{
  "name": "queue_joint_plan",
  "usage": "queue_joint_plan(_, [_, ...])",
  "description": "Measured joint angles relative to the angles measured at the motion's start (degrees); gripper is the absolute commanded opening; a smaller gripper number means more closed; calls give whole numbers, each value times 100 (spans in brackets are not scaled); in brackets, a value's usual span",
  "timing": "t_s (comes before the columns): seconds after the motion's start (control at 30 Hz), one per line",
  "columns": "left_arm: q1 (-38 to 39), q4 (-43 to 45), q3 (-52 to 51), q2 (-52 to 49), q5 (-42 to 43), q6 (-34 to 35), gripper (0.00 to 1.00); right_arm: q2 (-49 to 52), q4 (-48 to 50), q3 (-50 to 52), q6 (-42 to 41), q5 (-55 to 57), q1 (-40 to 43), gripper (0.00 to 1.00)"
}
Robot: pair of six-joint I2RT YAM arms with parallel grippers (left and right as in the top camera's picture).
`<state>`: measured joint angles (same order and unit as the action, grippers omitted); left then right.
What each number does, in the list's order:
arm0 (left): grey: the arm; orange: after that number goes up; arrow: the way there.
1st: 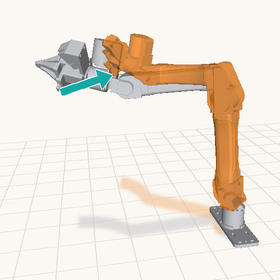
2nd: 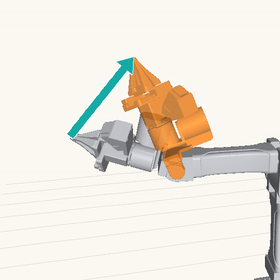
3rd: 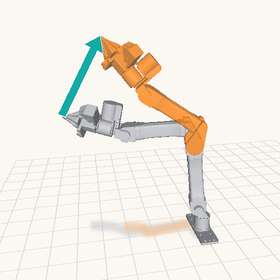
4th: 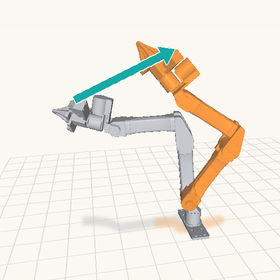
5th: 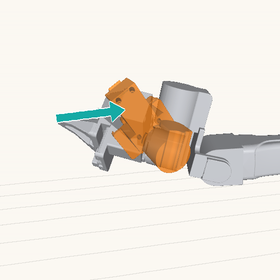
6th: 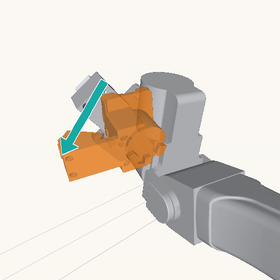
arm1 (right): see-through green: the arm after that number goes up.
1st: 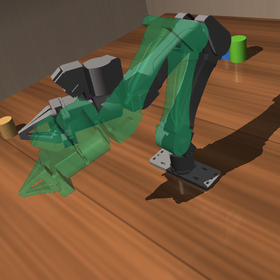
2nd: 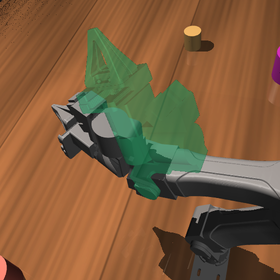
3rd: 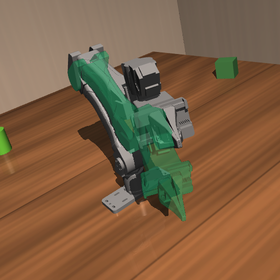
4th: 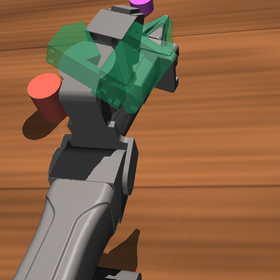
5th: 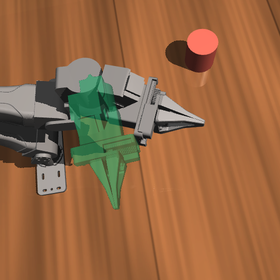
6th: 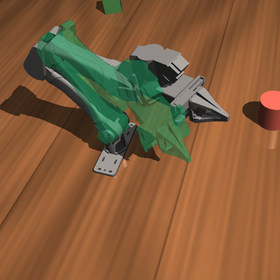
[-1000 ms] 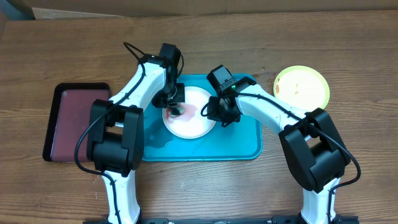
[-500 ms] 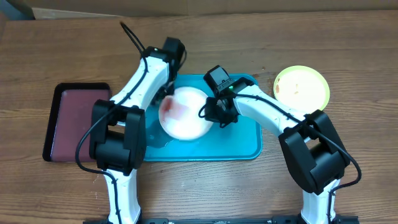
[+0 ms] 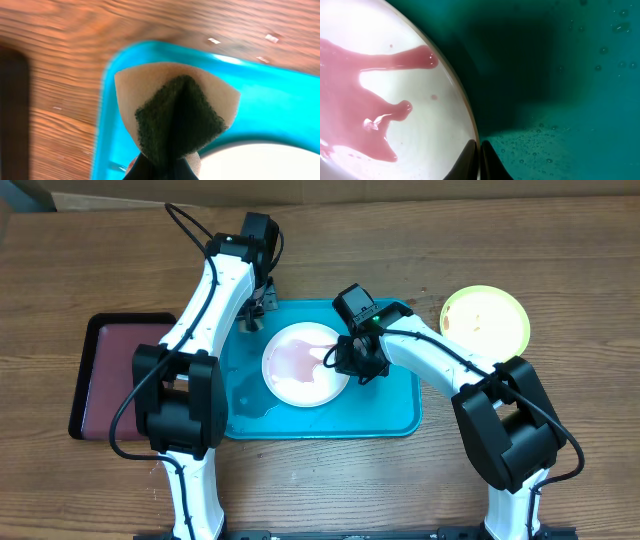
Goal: Clean dirty plates on tray and stack at the side
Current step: 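Scrub the white plate again with the sponge in the left gripper, then withdraw the left gripper with the sponge to the water tray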
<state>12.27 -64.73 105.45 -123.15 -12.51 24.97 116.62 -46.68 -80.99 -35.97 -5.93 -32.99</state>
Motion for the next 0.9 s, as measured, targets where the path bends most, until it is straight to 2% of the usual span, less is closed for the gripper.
queue_joint_plan(0.17, [-57,-216,306,2,1005,-284,4,-2,7,0,50,0,-2,4])
queue_joint_plan(0.33, [-186,-540,400,2,2406,-844,4,0,94,0,101,39,0,4])
queue_joint_plan(0.43, [-127,-531,319,4,2815,-1045,4,0,146,7,111,42,0,4])
queue_joint_plan(0.73, [278,251,-975,15,3176,-1187,4,0,146,7,127,42,0,4])
queue_joint_plan(0.9, [229,367,-1373,15,2658,-1095,4,0,149,7,129,39,0,4])
